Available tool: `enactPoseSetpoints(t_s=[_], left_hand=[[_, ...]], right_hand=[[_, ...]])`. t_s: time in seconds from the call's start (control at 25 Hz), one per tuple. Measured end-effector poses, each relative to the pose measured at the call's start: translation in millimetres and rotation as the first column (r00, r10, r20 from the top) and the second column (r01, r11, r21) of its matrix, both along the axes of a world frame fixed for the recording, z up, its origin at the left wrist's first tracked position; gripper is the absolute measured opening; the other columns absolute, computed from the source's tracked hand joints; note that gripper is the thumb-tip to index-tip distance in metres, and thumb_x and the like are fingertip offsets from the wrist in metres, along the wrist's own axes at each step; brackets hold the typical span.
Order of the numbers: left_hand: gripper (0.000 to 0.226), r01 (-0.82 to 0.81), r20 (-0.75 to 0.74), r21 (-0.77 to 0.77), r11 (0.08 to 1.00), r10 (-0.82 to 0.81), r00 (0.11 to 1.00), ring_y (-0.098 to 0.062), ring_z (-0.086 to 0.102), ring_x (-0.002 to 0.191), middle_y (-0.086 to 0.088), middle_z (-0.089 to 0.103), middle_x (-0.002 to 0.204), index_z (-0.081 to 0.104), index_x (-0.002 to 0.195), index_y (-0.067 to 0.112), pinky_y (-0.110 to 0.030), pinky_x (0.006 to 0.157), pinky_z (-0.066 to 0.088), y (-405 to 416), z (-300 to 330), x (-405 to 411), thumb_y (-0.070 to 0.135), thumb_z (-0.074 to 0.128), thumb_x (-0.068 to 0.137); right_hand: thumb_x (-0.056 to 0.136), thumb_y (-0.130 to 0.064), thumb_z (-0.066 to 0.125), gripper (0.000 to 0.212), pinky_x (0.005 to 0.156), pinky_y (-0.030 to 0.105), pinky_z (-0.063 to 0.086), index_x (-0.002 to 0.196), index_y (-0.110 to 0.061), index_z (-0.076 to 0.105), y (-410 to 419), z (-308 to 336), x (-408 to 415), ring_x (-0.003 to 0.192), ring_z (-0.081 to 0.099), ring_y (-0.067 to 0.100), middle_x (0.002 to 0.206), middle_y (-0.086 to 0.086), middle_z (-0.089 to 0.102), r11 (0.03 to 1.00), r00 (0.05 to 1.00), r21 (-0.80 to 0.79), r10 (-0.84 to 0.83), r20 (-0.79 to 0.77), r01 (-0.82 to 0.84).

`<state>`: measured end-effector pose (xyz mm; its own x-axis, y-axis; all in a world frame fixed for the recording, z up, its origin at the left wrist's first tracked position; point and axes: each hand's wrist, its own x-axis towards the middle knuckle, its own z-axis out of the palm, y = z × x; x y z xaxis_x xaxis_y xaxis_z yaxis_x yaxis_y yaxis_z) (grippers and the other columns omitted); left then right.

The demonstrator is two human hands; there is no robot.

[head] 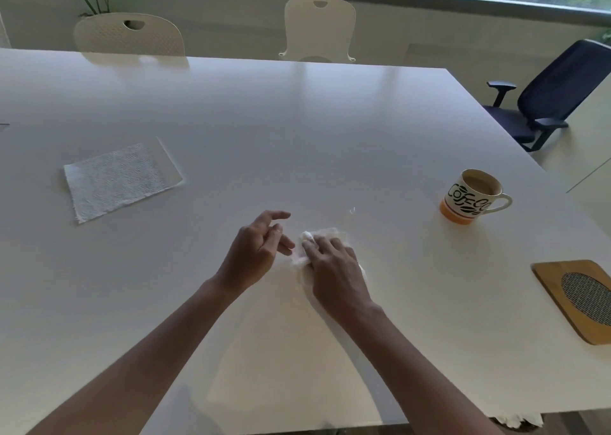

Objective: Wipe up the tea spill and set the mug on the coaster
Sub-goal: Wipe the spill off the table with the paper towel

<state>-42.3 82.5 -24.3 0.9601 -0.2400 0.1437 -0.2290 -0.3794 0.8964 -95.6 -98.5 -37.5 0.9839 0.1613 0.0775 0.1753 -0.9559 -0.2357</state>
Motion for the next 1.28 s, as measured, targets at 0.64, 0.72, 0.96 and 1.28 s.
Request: enactPoseSetpoints(t_s=[0.64,0.72,0.96,1.28], left_hand=[[0.030,-0.151,0.192,-0.001,0.989,0.148,0.970,-0.003,0.080,0.081,0.012,0.082,0.082,0.068,0.131,0.025,-0.015,0.082,0.058,31.6,0.3,-13.2,0.013,0.060,0.105],[0.030,-0.183,0.190,-0.010,0.983,0.182,0.965,-0.003,0.080,0.081,0.014,0.082,0.083,0.068,0.130,0.028,-0.012,0.082,0.056,40.7,0.2,-8.6,0.013,0.060,0.105],[0.030,-0.247,0.188,-0.009,0.969,0.244,0.951,-0.004,0.080,0.080,0.013,0.082,0.081,0.068,0.130,0.027,-0.010,0.081,0.054,45.5,-0.6,-2.6,0.013,0.060,0.104],[0.031,-0.213,0.199,0.006,0.977,0.207,0.958,-0.002,0.080,0.084,0.018,0.081,0.083,0.065,0.134,0.029,-0.015,0.086,0.056,37.3,-3.3,-1.1,0.018,0.060,0.105]], right_hand=[[0.099,0.001,0.051,0.052,0.114,0.036,0.050,0.146,-0.018,0.064,-35.2,-8.8,15.7,0.140,0.059,0.026,0.154,0.006,0.060,0.888,0.912,0.208,0.407,0.060,-0.410],[0.098,-0.008,0.044,0.056,0.120,0.030,0.043,0.148,-0.025,0.063,-76.6,-16.3,-13.0,0.146,0.053,0.015,0.158,-0.002,0.056,0.854,0.889,0.256,0.452,0.067,-0.454],[0.098,0.001,0.059,0.055,0.109,0.039,0.053,0.150,-0.020,0.061,-143.0,9.7,51.2,0.138,0.062,0.026,0.152,0.005,0.062,0.971,0.988,0.206,-0.139,0.061,0.124],[0.093,0.003,0.057,0.091,0.113,0.019,0.045,0.170,-0.029,0.020,-70.8,-18.4,-47.3,0.143,0.055,0.010,0.156,-0.012,0.058,0.887,0.935,0.302,0.354,0.038,-0.348]])
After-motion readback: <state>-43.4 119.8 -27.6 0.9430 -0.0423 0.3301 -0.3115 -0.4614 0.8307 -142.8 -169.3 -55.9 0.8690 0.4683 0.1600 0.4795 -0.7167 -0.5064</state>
